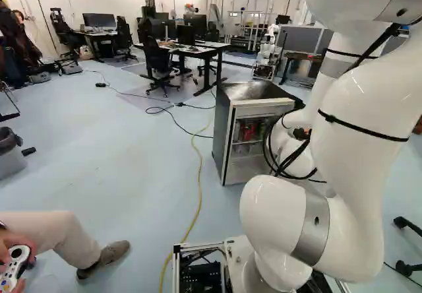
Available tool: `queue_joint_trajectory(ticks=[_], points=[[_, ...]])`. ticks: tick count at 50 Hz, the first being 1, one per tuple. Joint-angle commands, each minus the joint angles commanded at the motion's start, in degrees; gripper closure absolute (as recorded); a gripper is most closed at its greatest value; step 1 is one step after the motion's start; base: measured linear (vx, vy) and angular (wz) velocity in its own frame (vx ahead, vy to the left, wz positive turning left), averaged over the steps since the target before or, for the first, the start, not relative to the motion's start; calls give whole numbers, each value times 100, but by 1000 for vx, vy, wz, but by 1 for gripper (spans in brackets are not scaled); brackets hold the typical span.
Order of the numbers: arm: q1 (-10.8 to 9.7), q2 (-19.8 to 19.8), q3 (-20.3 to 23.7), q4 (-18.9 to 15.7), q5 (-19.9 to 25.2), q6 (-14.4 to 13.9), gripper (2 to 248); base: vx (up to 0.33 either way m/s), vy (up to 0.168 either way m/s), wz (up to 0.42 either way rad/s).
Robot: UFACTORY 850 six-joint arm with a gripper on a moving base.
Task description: Grab a drink from the fridge
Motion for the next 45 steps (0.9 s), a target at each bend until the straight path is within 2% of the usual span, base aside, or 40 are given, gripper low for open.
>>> queue_joint_trajectory(ticks=[22, 45], points=[[325, -264, -311, -1311, 0, 0, 3, 0, 0, 0], [413, -1198, -1117, -2564, 0, 0, 3, 0, 0, 0]])
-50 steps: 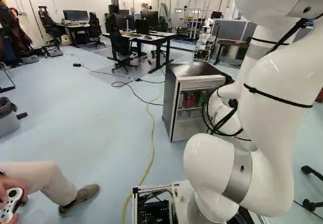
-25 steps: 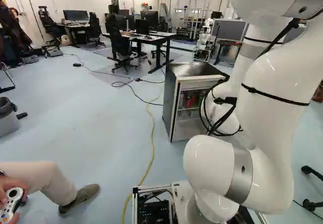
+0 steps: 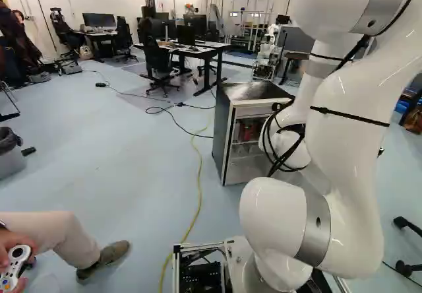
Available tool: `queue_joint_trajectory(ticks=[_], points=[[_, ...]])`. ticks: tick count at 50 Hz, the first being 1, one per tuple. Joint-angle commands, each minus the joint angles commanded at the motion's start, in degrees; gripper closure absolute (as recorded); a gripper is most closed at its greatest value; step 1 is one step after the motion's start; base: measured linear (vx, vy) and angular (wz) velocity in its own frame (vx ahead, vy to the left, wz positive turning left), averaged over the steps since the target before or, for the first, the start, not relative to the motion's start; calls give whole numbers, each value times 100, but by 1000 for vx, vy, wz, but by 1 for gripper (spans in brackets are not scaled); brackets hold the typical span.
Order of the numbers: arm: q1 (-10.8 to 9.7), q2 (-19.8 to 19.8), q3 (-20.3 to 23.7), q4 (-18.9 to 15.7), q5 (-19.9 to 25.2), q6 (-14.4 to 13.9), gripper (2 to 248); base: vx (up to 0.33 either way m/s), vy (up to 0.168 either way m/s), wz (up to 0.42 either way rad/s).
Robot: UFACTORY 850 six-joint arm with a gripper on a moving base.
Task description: Grab a drink from the fridge
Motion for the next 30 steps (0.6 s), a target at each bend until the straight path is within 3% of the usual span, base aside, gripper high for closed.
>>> queue_joint_trajectory(ticks=[30], points=[[-6, -1004, -820, -1288, 0, 0, 3, 0, 0, 0]])
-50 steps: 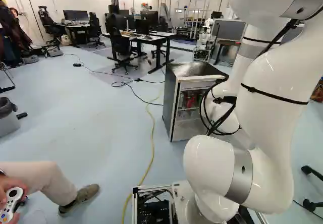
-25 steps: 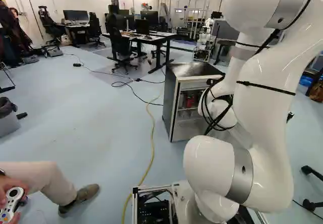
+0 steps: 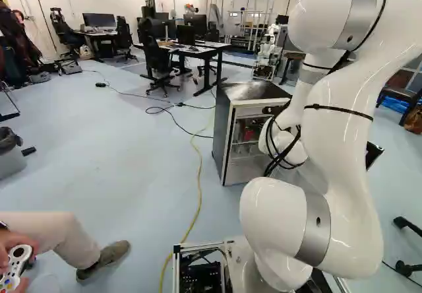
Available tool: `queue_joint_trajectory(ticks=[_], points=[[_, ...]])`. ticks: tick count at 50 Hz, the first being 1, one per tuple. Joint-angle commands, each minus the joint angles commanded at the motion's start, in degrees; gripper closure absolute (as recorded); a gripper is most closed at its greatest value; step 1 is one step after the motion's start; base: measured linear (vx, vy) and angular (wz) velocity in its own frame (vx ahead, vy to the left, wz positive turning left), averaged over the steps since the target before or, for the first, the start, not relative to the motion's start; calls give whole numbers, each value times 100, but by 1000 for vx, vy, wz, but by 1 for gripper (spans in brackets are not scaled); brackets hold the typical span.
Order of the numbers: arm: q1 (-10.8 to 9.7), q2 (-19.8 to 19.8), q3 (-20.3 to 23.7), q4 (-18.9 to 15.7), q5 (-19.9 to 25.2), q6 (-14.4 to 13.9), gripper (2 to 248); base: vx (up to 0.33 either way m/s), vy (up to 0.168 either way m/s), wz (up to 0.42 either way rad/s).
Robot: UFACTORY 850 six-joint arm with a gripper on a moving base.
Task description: Grab a drink from the fridge
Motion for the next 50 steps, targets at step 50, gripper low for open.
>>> queue_joint_trajectory(ticks=[50], points=[[-13, -1056, -582, -395, 0, 0, 3, 0, 0, 0]])
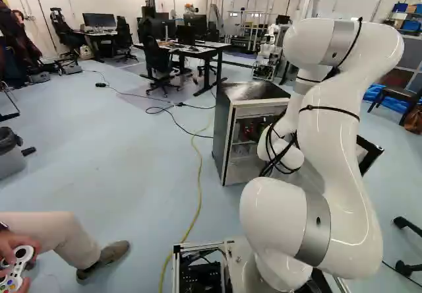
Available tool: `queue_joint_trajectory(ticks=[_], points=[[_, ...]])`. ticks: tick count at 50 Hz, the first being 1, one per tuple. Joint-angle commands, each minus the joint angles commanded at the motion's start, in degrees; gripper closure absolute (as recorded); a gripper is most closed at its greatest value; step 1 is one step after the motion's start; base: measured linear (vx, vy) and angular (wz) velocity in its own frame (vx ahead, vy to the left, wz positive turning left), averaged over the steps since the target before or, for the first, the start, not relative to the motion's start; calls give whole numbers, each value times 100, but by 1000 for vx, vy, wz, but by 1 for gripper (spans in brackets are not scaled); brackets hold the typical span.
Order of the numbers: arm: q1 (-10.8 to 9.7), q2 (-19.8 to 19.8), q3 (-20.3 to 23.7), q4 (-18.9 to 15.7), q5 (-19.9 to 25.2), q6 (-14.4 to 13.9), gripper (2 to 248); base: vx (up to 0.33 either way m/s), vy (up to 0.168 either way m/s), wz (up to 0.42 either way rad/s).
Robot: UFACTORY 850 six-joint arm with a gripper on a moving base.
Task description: Grab a drink from the fridge
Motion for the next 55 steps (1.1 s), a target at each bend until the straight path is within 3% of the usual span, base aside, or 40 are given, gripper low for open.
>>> queue_joint_trajectory(ticks=[37, 55], points=[[69, -817, -575, 0, -187, 0, 3, 0, 0, 0], [135, -974, -810, 0, -371, 0, 3, 0, 0, 0]])
